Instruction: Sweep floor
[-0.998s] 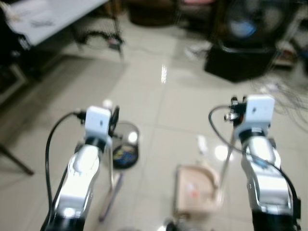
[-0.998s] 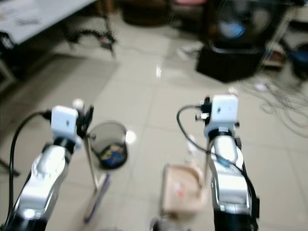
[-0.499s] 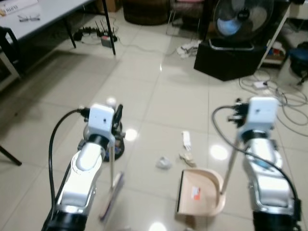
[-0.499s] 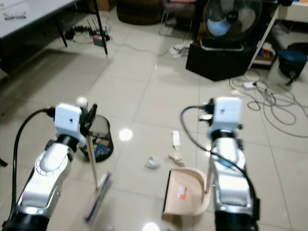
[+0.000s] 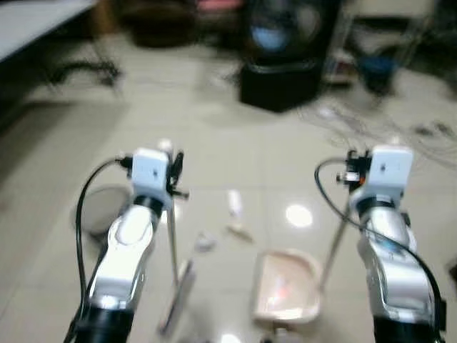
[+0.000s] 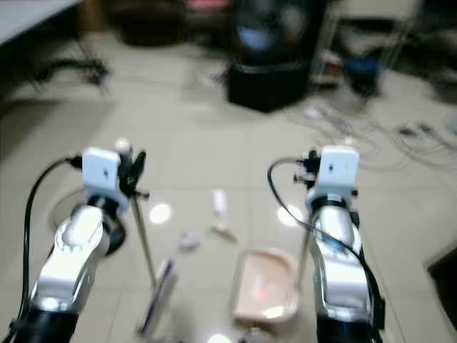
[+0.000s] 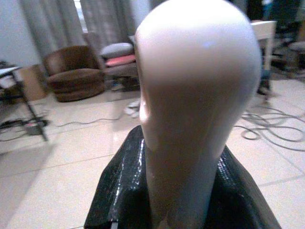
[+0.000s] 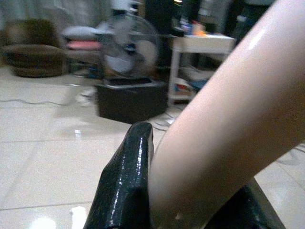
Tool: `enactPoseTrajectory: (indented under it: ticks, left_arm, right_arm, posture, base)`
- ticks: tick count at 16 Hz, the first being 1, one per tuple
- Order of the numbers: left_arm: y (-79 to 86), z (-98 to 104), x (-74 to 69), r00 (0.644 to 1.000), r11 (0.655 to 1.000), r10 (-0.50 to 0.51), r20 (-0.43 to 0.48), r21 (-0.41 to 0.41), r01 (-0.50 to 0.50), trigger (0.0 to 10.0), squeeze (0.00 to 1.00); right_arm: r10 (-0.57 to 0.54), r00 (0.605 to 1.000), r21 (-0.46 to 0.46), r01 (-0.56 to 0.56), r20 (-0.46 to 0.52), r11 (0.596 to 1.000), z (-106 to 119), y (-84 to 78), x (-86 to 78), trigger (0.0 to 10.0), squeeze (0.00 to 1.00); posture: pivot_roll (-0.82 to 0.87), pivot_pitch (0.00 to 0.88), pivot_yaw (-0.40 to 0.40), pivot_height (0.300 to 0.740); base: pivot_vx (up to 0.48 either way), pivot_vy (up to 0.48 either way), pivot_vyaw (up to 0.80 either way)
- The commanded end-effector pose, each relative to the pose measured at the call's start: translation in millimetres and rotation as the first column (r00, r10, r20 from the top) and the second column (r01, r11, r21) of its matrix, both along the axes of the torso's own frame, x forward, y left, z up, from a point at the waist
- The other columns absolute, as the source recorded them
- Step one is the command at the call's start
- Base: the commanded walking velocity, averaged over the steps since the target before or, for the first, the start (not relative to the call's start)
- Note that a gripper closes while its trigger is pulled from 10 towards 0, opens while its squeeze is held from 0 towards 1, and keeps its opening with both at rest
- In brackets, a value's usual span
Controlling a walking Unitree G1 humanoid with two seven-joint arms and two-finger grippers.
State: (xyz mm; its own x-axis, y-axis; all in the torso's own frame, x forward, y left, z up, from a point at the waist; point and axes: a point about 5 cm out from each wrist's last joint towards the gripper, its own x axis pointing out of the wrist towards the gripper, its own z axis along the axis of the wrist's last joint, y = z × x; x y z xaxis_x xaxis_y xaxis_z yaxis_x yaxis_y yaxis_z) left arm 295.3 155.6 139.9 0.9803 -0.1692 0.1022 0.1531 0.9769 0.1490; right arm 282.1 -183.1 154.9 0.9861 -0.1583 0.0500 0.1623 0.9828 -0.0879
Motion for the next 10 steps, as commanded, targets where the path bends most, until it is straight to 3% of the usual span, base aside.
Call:
enactPoseTrajectory:
  ticks: [1, 4, 10]
  left_arm:
    - [7.8, 11, 1.7, 0.998, 0.999, 0.034, 0.055, 0.025, -0.035, 10.0, 0.00]
    - [8.0, 19, 3.5, 0.994, 0.999, 0.037, 0.102, 0.033, -0.041, 10.0, 0.00]
    - [11.3, 22, 3.9, 0.990, 0.997, 0.064, 0.124, 0.028, -0.068, 10.0, 0.00]
  right_arm:
    - [0.020, 0.999, 0.004, -0.020, 0.033, 1.000, 9, 5.7, 2.5, 10.0, 0.00]
    - [0.035, 0.999, -0.071, -0.034, 0.022, 0.997, 5, 8.4, 4.4, 10.0, 0.00]
    - [0.094, 0.994, -0.093, -0.089, 0.048, 0.992, 10, 16.3, 7.7, 10.0, 0.00]
  posture:
    - [-0.07, 0.059, 0.061, 0.740]
    - [-0.07, 0.057, 0.061, 0.740]
    - [-0.07, 0.051, 0.058, 0.740]
  base:
    - [0.000, 0.000, 0.00]
    - [0.089, 0.000, 0.00]
    - [0.378, 0.000, 0.00]
